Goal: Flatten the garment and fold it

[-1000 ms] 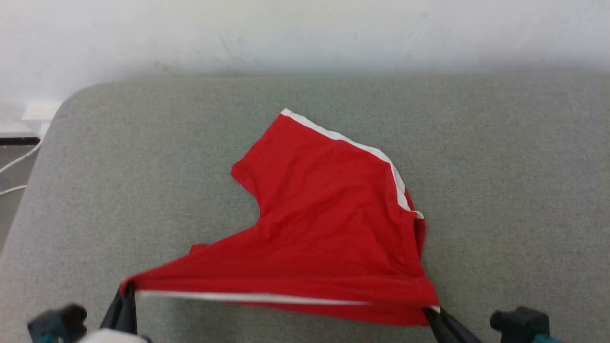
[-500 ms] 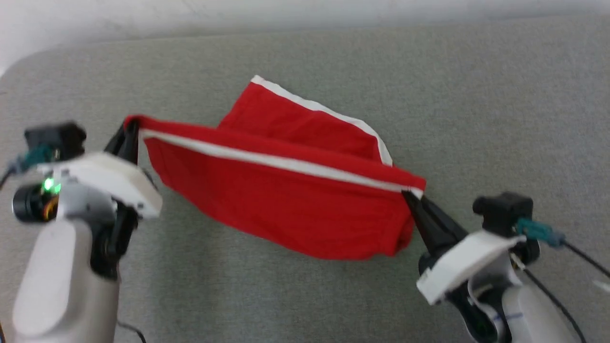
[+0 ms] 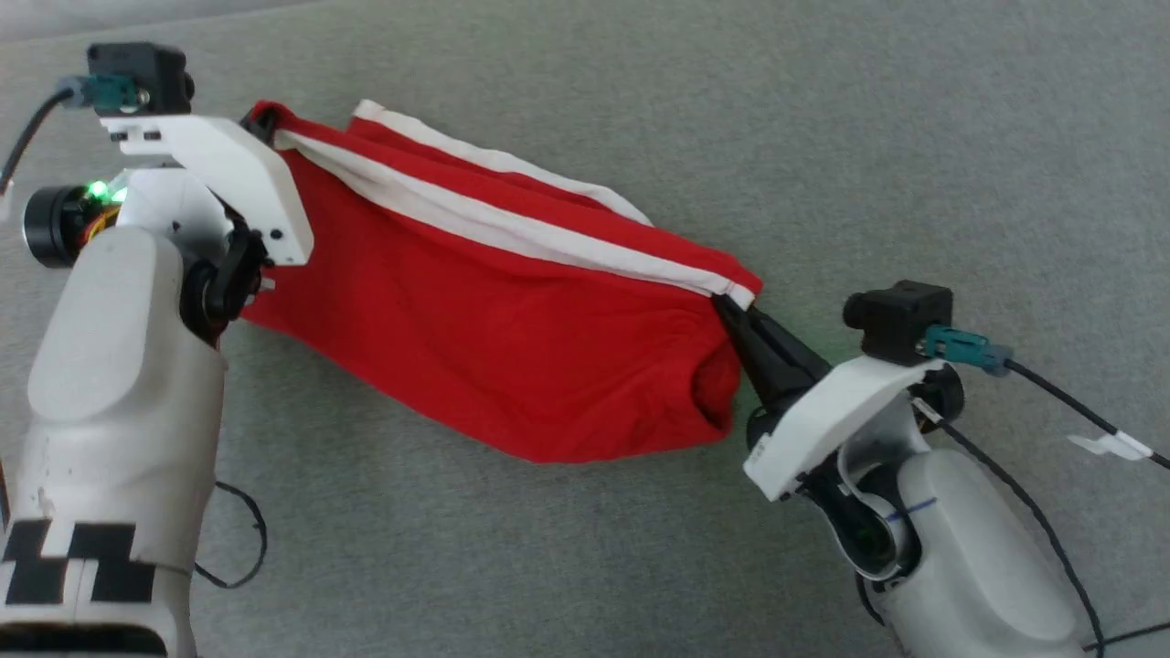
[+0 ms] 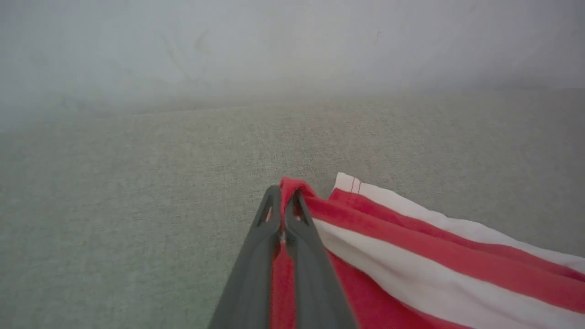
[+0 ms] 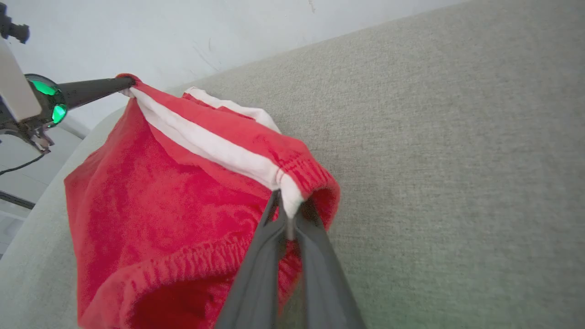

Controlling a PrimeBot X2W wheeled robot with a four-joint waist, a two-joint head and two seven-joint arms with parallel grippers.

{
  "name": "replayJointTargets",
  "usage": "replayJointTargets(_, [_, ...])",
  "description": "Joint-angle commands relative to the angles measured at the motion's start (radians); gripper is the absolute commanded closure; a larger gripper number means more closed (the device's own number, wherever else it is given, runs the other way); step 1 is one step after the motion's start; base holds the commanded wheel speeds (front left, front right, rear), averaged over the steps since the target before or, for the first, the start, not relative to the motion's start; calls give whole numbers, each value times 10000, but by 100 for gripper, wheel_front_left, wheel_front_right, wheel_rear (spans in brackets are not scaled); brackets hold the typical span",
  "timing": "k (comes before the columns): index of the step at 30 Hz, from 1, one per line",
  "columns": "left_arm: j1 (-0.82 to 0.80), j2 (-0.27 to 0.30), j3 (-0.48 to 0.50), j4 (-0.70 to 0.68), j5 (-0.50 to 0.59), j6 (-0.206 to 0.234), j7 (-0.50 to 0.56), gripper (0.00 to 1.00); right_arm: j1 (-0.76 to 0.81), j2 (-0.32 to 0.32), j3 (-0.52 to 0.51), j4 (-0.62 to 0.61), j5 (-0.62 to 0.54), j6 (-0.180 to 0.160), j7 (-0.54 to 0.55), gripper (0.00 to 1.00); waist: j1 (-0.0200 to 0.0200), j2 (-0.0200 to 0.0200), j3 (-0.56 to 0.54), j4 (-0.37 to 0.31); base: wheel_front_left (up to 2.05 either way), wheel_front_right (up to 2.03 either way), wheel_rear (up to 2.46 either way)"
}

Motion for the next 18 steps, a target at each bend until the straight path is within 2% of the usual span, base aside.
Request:
replayJointTargets(1, [-369,-10,-68,440,97,-131,-85,100,-277,29,181,203,114,-7,-160,100,-2,0,469,-523,0,0,0])
replayJointTargets(4, [-740,-47,-199,1220,156,-263,-243,100,-510,29,564,550,301,-7,-365,100,-2,0,556,-746,0,0,0])
replayJointTargets(5, [-836,-88,-235,1434,157,-302,-306,100,-583,30,660,633,367,-7,-438,95,-2,0,594,-799,0,0,0])
replayJointTargets(6, [-836,-88,-235,1434,157,-302,-306,100,-583,30,660,633,367,-7,-438,95,-2,0,594,-799,0,0,0])
replayJointTargets(7, [-996,-174,-261,1826,113,-380,-479,71,-704,30,831,786,471,-7,-582,58,-2,0,631,-867,0,0,0])
replayJointTargets(8, [-1053,-226,-268,2021,66,-434,-539,58,-747,30,918,837,528,-7,-651,24,-2,0,634,-883,0,0,0])
replayJointTargets(9, [-1101,-272,-255,2197,5,-482,-610,48,-791,30,999,869,547,-7,-737,0,-2,0,629,-898,0,0,0])
replayJointTargets(10, [-1101,-272,-255,2197,5,-482,-610,48,-791,30,999,869,547,-7,-737,0,-2,0,629,-898,0,0,0])
replayJointTargets(11, [-1163,-340,-214,2469,-100,-553,-837,0,-834,30,1138,924,436,-7,-906,0,-2,0,579,-892,0,0,0])
replayJointTargets(18, [-994,-564,-77,2737,-438,-769,-1824,0,-407,-388,1204,604,-251,-7,-1630,0,-2,0,157,-512,0,0,0])
